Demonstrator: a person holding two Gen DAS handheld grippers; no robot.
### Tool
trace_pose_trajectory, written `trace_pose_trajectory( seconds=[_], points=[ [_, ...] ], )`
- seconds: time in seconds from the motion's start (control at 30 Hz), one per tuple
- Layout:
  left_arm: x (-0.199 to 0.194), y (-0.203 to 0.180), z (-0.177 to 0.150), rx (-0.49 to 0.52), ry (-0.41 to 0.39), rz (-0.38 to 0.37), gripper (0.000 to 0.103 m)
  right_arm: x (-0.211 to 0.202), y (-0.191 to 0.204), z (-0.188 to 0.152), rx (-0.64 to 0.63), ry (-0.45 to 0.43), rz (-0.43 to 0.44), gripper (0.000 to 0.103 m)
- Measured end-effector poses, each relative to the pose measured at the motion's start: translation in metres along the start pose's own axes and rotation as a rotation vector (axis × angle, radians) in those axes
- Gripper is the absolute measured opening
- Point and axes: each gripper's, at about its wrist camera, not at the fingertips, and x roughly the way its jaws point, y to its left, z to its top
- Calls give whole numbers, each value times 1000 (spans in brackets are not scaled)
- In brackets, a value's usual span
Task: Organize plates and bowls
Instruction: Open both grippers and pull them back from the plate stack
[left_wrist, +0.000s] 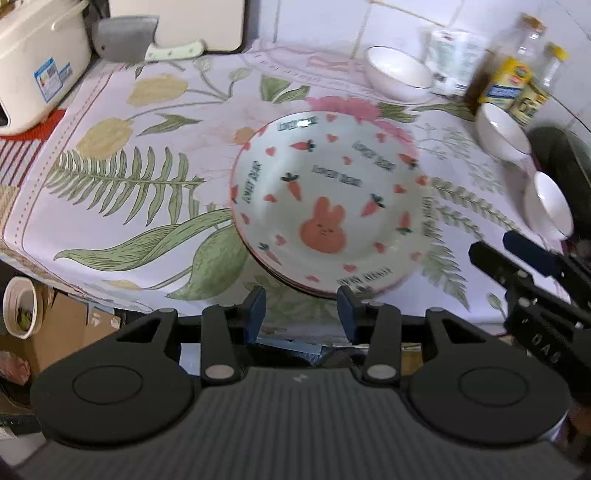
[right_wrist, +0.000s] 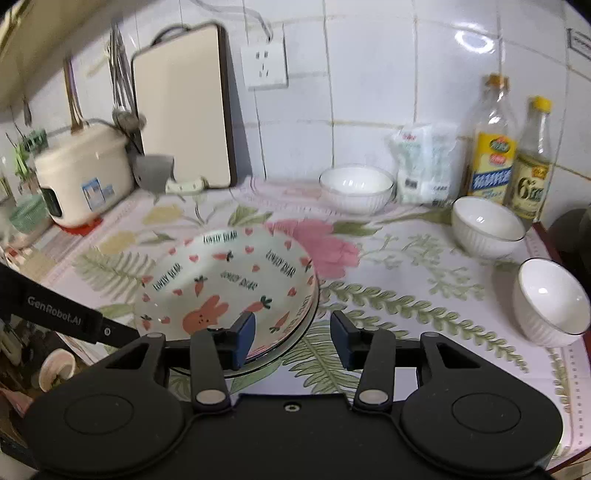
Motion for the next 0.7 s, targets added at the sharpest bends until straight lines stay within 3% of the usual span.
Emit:
trace_pose_trajectory(
  seconds=[0.13,0.43,0.7],
  points=[
    [-23,-18,-8,67,6,-17,49,-33,-3,3,-43,-52,-79,56],
    [-63,-59,-27,173,-6,-48,62,-98,-31,3,-48,-149,-77,66],
    [-78,-99,-28,255,-23,-61,69,-134,-60,-12,-34,-162,-83,67]
  ],
)
